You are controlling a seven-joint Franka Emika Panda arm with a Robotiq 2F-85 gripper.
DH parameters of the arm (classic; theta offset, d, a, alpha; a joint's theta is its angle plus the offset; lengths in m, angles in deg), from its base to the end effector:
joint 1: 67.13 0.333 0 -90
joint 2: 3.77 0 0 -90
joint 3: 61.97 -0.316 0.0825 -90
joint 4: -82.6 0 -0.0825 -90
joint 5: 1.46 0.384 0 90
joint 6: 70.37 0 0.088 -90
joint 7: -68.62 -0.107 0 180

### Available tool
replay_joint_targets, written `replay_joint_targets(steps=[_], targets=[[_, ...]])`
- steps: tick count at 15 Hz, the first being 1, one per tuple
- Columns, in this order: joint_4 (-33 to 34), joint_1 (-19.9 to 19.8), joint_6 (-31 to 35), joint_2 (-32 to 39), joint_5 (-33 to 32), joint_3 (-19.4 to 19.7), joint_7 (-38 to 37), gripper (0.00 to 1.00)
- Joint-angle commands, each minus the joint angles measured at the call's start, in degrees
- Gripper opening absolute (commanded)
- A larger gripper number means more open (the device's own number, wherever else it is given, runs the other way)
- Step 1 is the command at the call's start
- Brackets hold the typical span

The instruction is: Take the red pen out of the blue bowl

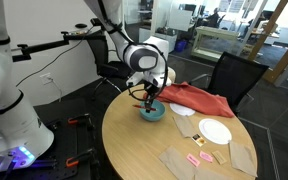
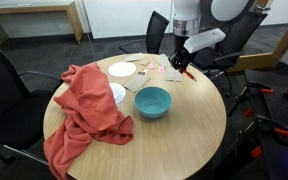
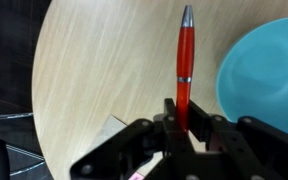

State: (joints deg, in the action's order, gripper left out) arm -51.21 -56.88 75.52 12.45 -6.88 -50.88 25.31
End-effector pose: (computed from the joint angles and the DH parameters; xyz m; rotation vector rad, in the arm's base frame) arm 0.5113 -0.0090 0.2115 2.8439 -1.0135 -0.0400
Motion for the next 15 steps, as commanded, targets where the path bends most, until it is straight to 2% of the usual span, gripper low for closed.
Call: replay_joint_targets(steps=[1,5,8,15], targets=[[-4.6,-4.0,2.4,-1.3,0.7,-0.8,1.0,0.04],[-5.0,-5.7,8.9,2.7,-0.2,-0.1,0.9,0.04],[-3.8,-5.4,13.1,6.6,0.0,0.3,1.3,0.04],[0.5,-5.8,17.1,15.7,3.6,-0.6,5.0,0.04]])
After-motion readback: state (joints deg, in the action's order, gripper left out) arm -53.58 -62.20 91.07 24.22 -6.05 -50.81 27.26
